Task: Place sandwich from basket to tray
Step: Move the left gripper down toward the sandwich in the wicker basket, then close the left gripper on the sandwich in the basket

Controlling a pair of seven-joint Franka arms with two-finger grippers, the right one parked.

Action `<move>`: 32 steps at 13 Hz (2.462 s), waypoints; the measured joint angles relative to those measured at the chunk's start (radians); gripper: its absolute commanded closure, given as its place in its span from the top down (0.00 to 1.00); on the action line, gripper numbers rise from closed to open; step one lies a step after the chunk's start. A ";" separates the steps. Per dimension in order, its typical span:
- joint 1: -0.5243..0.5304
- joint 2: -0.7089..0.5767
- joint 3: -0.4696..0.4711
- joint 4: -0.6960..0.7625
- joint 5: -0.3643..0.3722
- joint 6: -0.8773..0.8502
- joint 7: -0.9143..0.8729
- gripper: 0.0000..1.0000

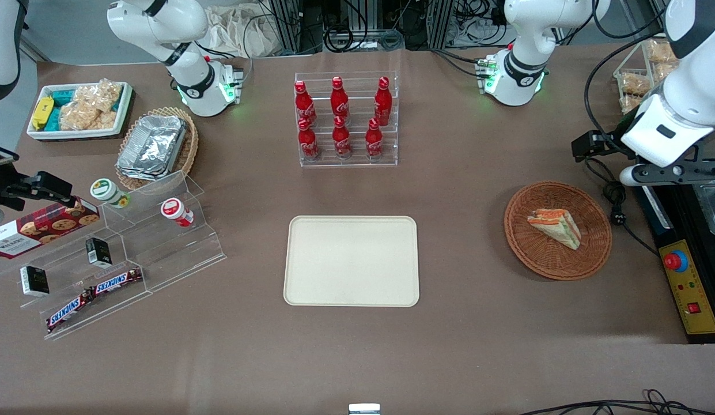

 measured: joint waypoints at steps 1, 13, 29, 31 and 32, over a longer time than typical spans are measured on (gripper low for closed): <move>0.000 -0.001 0.000 0.000 0.000 -0.002 0.000 1.00; 0.036 0.003 0.022 -0.224 -0.049 0.227 -0.445 1.00; 0.175 0.259 0.025 -0.576 -0.037 0.838 -0.767 0.82; 0.173 0.285 0.022 -0.576 -0.037 0.857 -0.782 0.00; 0.172 0.296 0.021 -0.576 -0.037 0.861 -0.784 0.00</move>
